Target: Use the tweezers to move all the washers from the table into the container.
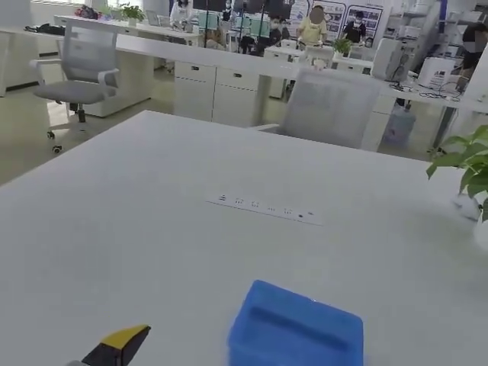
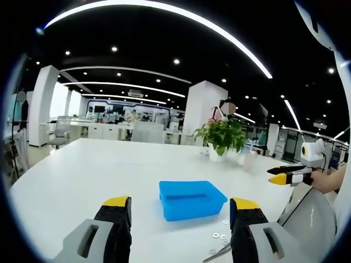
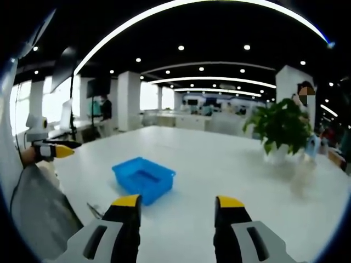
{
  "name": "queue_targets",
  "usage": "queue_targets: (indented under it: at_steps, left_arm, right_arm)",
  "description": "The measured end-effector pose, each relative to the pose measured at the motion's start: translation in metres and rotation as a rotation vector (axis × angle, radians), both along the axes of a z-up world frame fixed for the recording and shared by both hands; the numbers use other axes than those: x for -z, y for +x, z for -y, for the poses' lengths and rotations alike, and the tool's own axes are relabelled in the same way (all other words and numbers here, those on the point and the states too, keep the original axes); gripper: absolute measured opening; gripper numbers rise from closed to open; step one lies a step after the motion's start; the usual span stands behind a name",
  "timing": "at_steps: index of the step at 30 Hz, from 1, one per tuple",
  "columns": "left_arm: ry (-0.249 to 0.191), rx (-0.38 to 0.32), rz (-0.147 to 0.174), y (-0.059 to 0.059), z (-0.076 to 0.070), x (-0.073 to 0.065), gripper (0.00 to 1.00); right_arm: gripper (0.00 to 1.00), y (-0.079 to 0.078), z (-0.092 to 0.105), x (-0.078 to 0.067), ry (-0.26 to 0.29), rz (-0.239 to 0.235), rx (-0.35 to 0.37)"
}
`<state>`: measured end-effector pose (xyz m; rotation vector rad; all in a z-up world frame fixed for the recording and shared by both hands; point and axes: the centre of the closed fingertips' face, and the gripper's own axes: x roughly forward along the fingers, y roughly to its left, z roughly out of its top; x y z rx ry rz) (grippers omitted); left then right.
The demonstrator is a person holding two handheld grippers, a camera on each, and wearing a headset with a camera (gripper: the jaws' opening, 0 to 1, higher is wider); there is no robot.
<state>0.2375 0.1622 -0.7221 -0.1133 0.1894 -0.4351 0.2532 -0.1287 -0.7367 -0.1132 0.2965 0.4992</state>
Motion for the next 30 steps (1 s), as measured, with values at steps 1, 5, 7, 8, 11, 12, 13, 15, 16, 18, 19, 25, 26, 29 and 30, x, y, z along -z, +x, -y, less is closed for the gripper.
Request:
queue_targets:
  at_steps: [1, 5, 7, 8, 11, 12, 13, 15, 16, 18, 19, 25, 26, 29, 30]
  left_arm:
    - [-0.002, 0.002, 0.000, 0.000, 0.000, 0.000, 0.73]
    - [0.003, 0.007, -0.002, 0.000, -0.002, 0.003, 0.73]
    - [0.002, 0.007, -0.004, 0.000, -0.004, 0.005, 0.73]
    - [0.003, 0.007, -0.005, 0.000, -0.004, 0.005, 0.73]
    - [0.002, 0.010, -0.007, 0.000, -0.003, 0.005, 0.73]
    - [0.004, 0.011, -0.008, 0.000, -0.003, 0.005, 0.73]
    - [0.005, 0.014, -0.009, 0.000, -0.002, 0.006, 0.73]
    - [0.007, 0.019, -0.010, -0.001, -0.001, 0.006, 0.73]
    - [0.007, 0.021, -0.009, -0.001, -0.001, 0.006, 0.73]
    - [0.009, 0.026, -0.011, -0.001, 0.001, 0.006, 0.73]
    - [0.009, 0.029, -0.011, -0.002, 0.001, 0.006, 0.73]
    - [0.010, 0.026, -0.012, -0.002, 0.001, 0.005, 0.73]
    - [0.006, 0.031, -0.017, -0.002, 0.002, 0.006, 0.73]
    - [0.009, 0.070, -0.073, -0.005, 0.009, 0.014, 0.74]
    - [0.007, 0.082, -0.091, -0.006, 0.011, 0.016, 0.74]
  right_arm:
    - [0.51, 0.000, 0.000, 0.000, 0.001, -0.001, -0.002]
    - [0.50, 0.000, 0.001, 0.001, -0.004, 0.000, 0.001]
    - [0.50, 0.001, 0.002, -0.001, 0.002, 0.004, 0.011]
    - [0.50, 0.001, 0.003, -0.002, 0.006, 0.005, 0.017]
    - [0.50, 0.001, 0.004, -0.001, 0.006, 0.007, 0.017]
    - [0.50, 0.001, 0.004, -0.001, 0.004, 0.008, 0.016]
    - [0.50, 0.001, 0.003, -0.001, 0.002, 0.006, 0.013]
    - [0.50, 0.001, 0.005, -0.001, -0.001, 0.008, 0.017]
    - [0.50, 0.001, 0.005, -0.001, -0.001, 0.010, 0.023]
    - [0.50, 0.002, 0.008, -0.001, -0.002, 0.013, 0.040]
    - [0.50, 0.002, 0.011, -0.001, -0.005, 0.014, 0.054]
    - [0.51, 0.002, 0.008, 0.000, -0.010, 0.004, 0.049]
    - [0.51, 0.002, 0.005, 0.002, -0.021, -0.003, 0.039]
    - [0.51, 0.002, 0.002, 0.006, -0.034, -0.024, 0.024]
    - [0.53, 0.000, 0.000, 0.010, -0.016, -0.057, 0.015]
